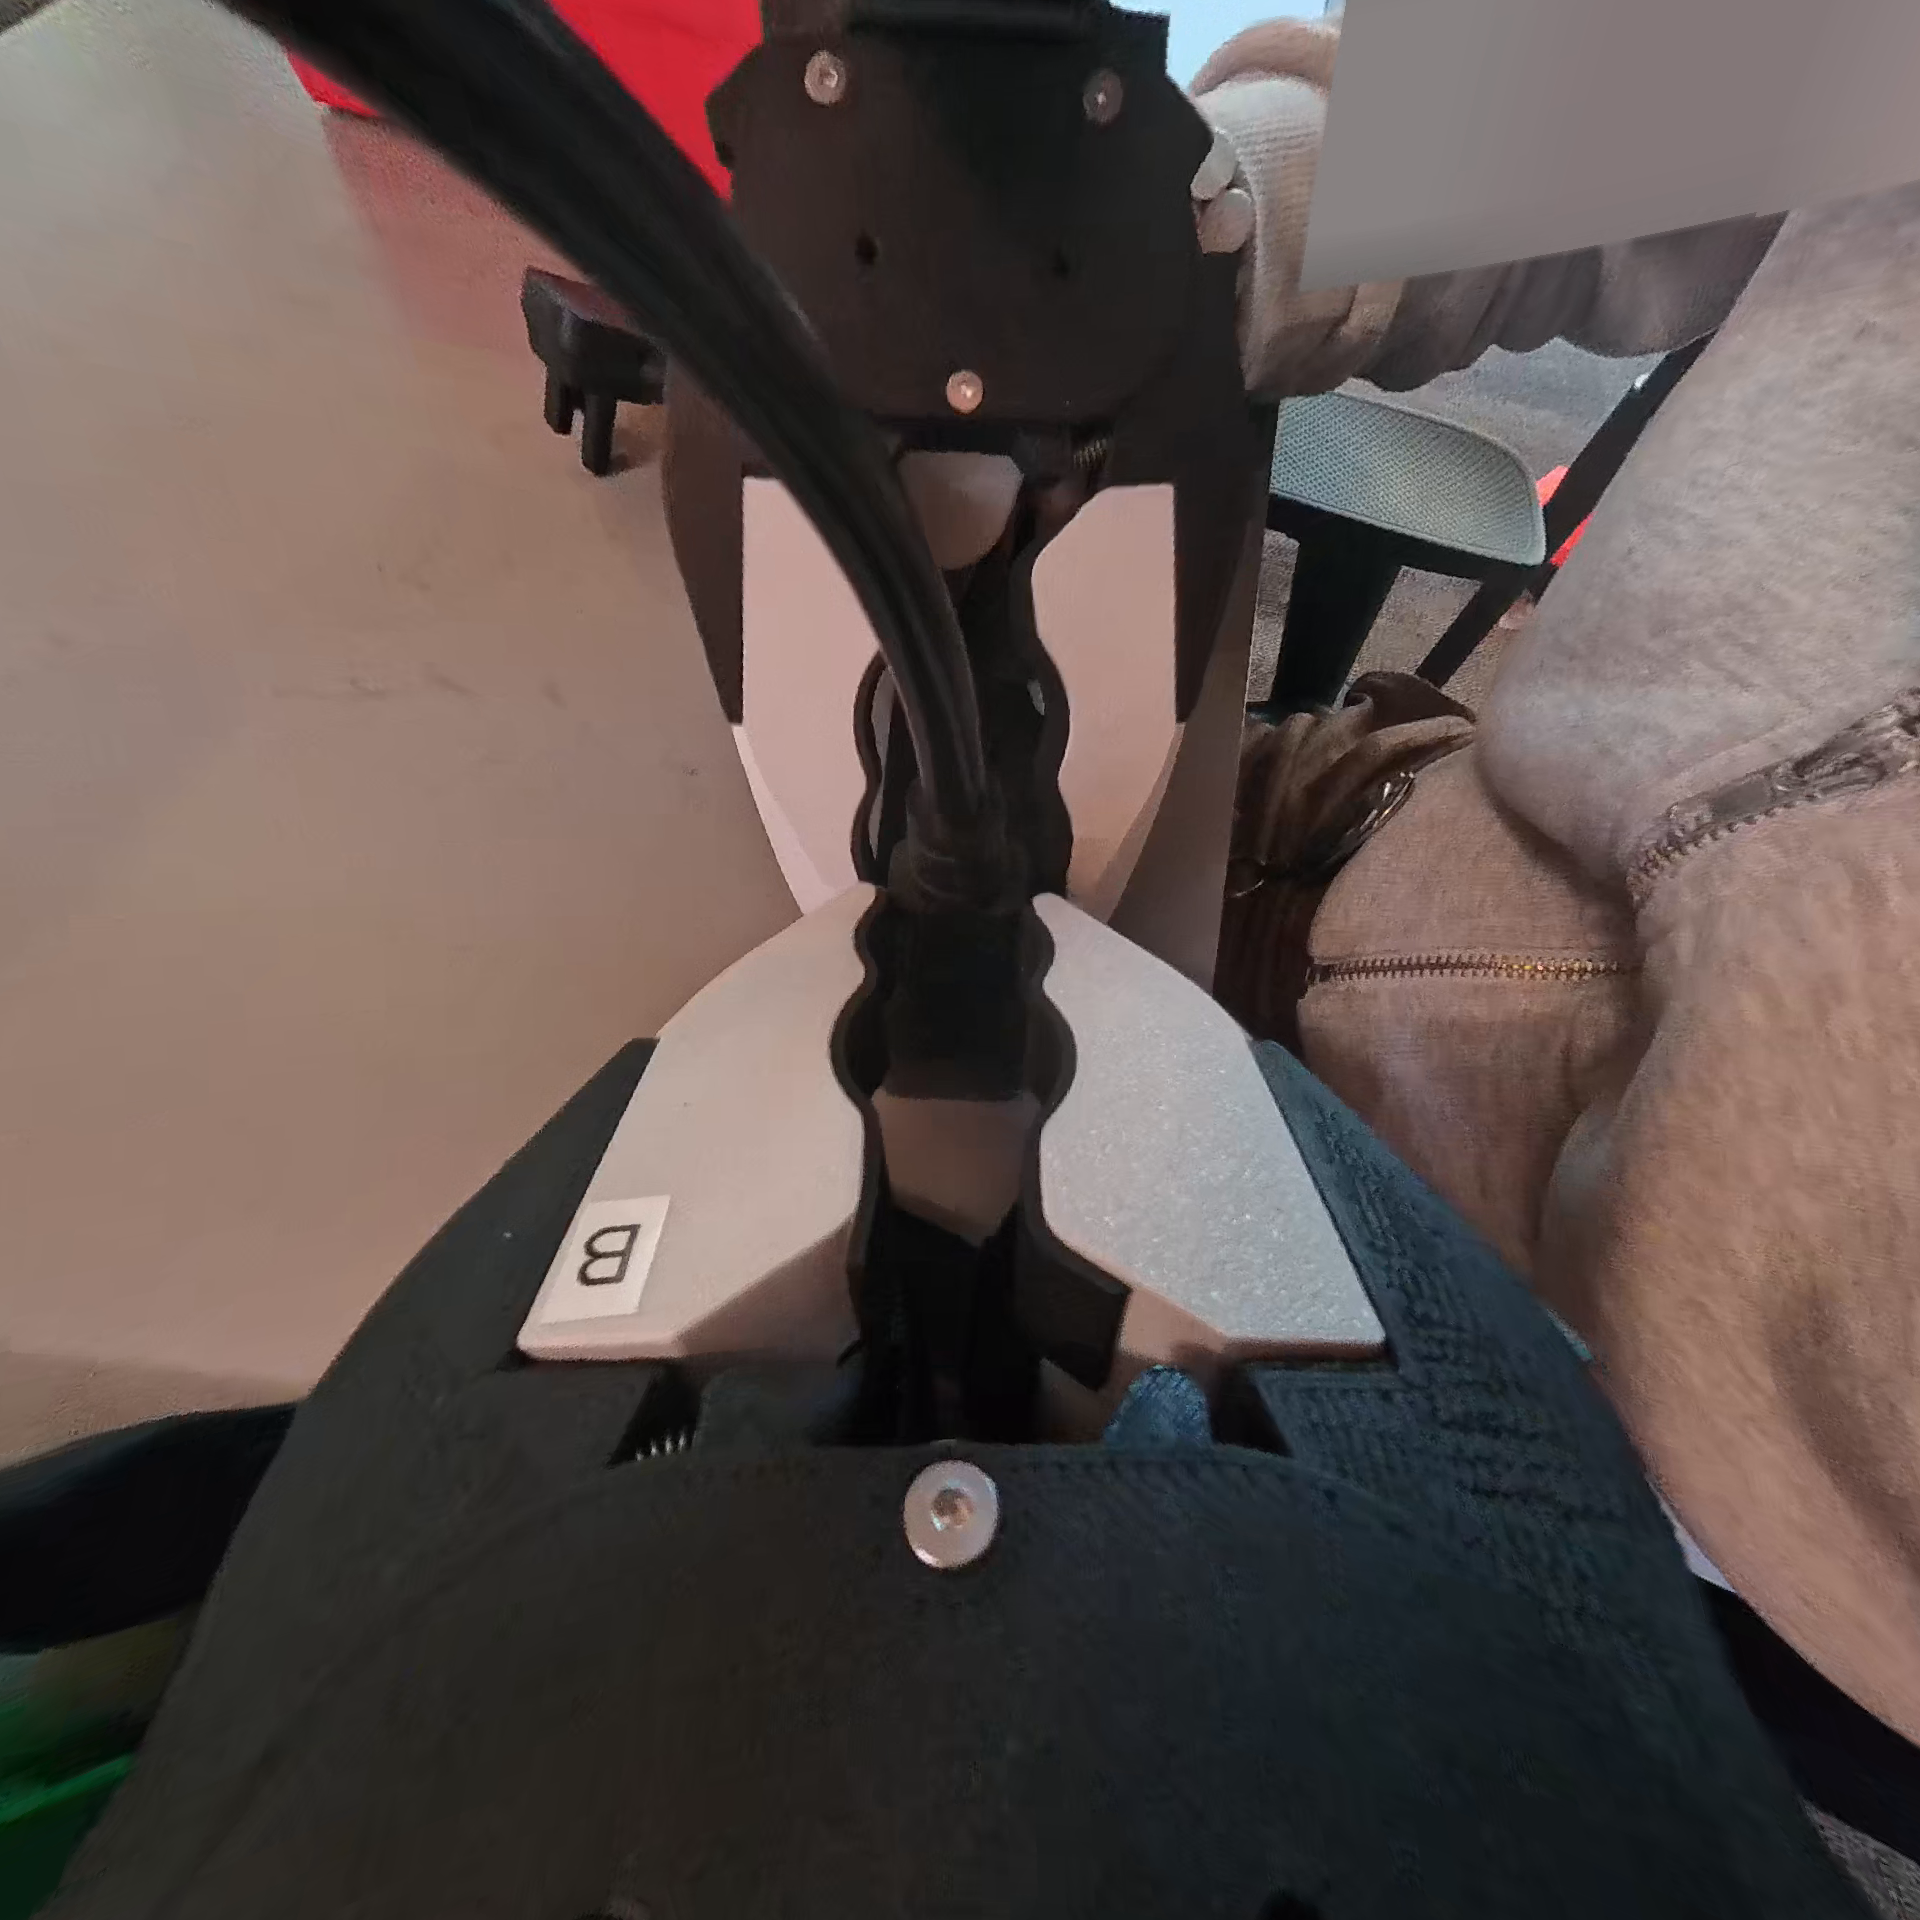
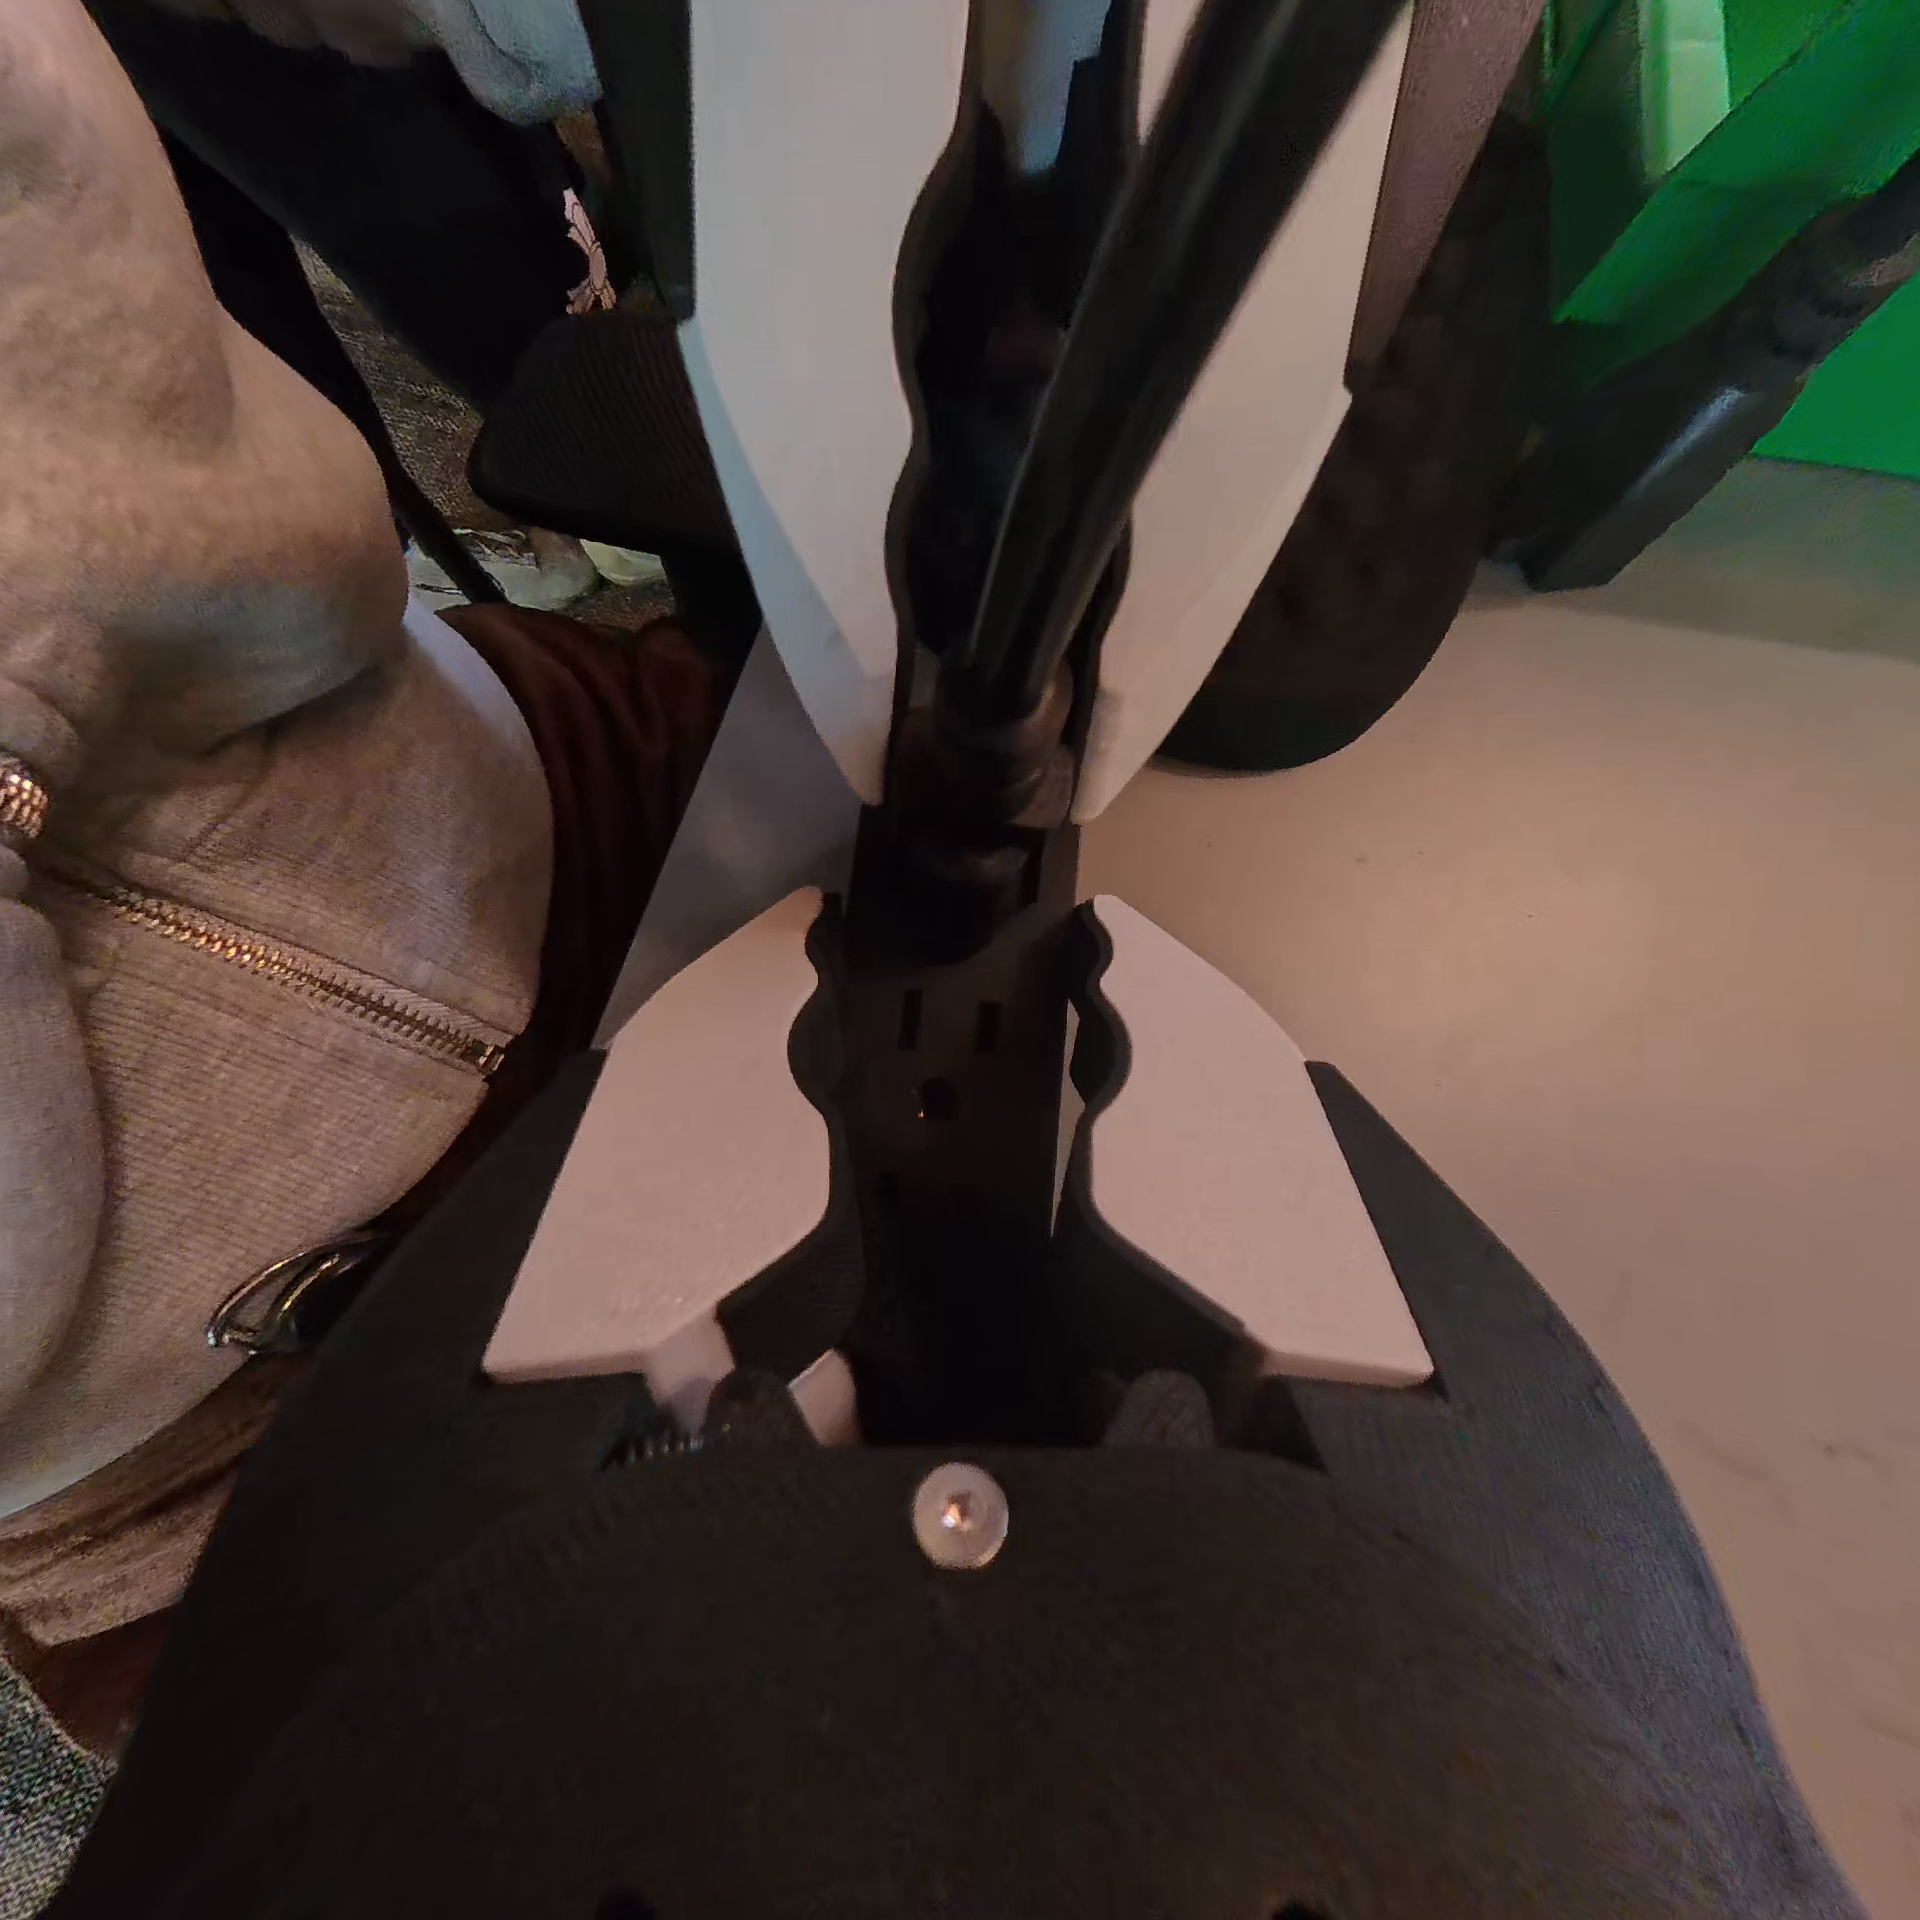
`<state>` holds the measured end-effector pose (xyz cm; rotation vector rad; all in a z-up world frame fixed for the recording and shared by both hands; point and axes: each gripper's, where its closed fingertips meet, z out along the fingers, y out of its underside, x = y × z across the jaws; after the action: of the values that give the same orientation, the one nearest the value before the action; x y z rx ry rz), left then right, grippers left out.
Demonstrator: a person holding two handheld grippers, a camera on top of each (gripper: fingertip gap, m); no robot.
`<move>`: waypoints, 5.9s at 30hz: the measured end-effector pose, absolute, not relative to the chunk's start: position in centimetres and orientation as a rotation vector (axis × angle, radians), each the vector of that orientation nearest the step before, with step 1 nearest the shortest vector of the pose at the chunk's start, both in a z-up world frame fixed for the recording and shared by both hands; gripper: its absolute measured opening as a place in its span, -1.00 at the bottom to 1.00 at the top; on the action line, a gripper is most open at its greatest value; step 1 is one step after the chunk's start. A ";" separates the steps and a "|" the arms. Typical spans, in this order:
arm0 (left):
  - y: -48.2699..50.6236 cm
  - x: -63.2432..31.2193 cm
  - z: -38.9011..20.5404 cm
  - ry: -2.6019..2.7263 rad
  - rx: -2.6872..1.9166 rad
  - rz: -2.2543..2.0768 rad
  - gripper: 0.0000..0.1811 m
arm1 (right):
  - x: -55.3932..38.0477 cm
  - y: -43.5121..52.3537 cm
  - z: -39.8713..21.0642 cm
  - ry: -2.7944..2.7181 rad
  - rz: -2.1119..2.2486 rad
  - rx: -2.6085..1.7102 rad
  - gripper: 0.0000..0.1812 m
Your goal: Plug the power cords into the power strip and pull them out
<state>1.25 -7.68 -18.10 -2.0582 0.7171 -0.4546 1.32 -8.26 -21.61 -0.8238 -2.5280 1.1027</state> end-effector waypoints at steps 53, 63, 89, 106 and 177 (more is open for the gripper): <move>-7.8 1.7 -19.7 0.758 -2.084 -0.391 -0.73 | 1.5 -8.1 -21.3 -2.520 1.137 -0.814 -0.50; -7.7 2.0 -19.9 0.825 -2.092 -0.315 -0.73 | 1.7 -8.0 -21.5 -2.546 1.108 -0.800 -0.51; -7.6 2.1 -19.6 0.816 -2.084 -0.290 -0.73 | 1.7 -7.8 -21.5 -2.537 1.110 -0.815 -0.50; -8.0 1.5 -19.4 0.738 -2.054 -0.333 -0.74 | 1.1 -8.1 -21.5 -2.527 1.090 -0.816 -0.50; -6.9 2.0 -18.8 0.731 -2.025 -0.436 -0.74 | 1.6 -7.8 -21.6 -2.541 1.109 -0.804 -0.51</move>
<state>2.00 -6.92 -18.77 -2.0249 0.7315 -0.4358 1.56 -7.82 -21.62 -0.8045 -2.5407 1.1091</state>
